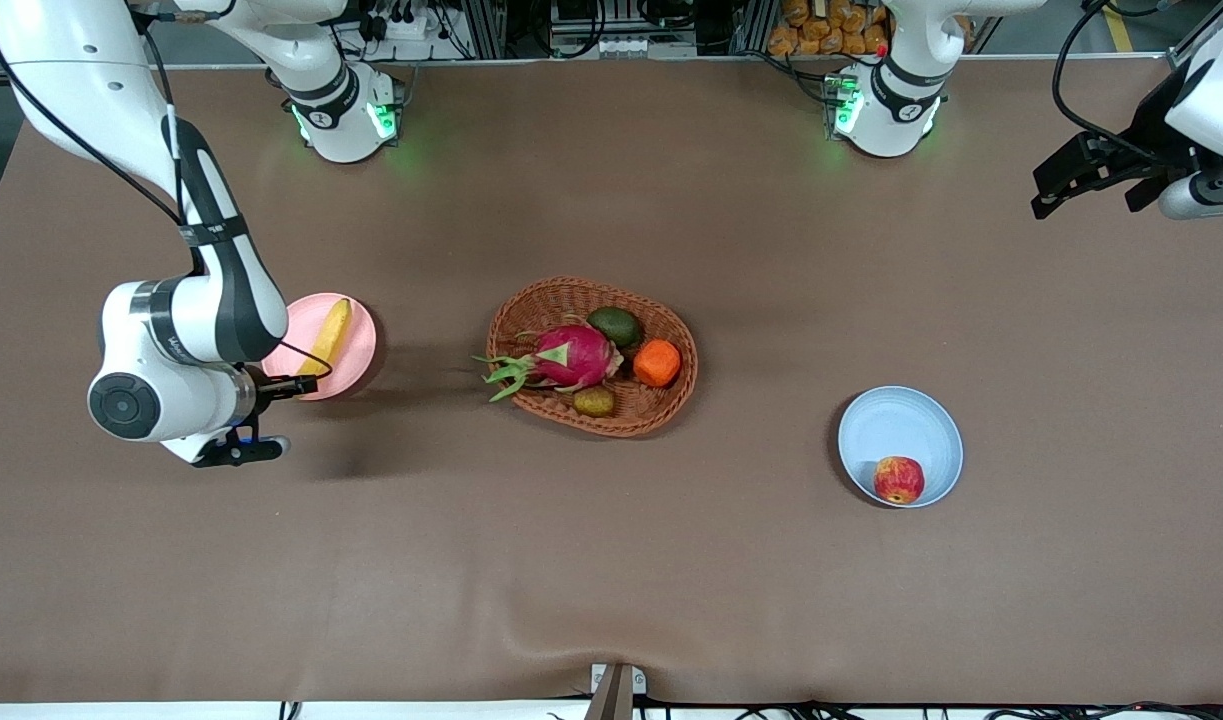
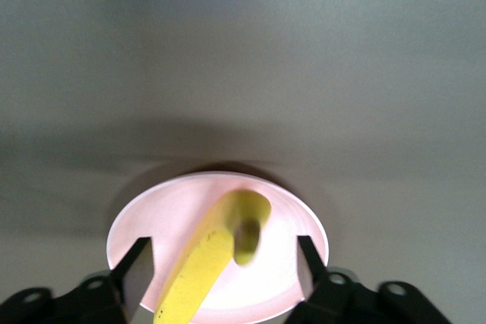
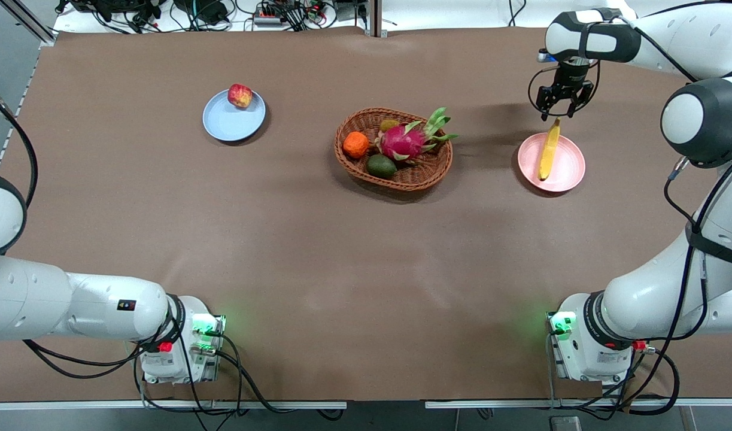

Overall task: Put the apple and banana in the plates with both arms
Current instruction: 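Lower the yellow banana onto the pink plate with the right gripper, then open the right gripper and withdraw it from the pink plate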

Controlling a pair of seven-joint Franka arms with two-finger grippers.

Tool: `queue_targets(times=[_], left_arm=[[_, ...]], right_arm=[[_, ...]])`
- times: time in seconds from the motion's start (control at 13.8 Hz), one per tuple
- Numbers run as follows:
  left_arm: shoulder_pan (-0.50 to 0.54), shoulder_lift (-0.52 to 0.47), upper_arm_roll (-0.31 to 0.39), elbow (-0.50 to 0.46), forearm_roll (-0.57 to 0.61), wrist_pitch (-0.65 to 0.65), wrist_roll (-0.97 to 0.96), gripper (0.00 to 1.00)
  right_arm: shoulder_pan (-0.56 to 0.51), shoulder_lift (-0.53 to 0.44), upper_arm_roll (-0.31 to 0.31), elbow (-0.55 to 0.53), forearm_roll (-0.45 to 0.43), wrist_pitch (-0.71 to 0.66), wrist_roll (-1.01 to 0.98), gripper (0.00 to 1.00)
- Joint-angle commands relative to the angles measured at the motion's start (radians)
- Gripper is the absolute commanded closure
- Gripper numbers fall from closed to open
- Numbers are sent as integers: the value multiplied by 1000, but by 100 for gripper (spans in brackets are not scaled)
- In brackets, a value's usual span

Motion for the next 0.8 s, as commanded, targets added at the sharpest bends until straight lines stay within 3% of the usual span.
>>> queue_targets(times=[0.0,0.22,0.51,0.73], left_arm=[[2,-20,-2,-5,-5,-5,8,0],[2,-25,-8,-9,-3,-27,8,0],[2,-22,-8,-5,-3,-27,8,0],[2,-23,-8,-6,-2,-33,6,0]], right_arm=[[3,-4,12,130,-7,-144,32,0],[19,-2,19,320,-9,-282,56,0],[-45,-11,90,523,-12,-367,-8,0],[-53,-114,93,563,-7,-446,-17,0]])
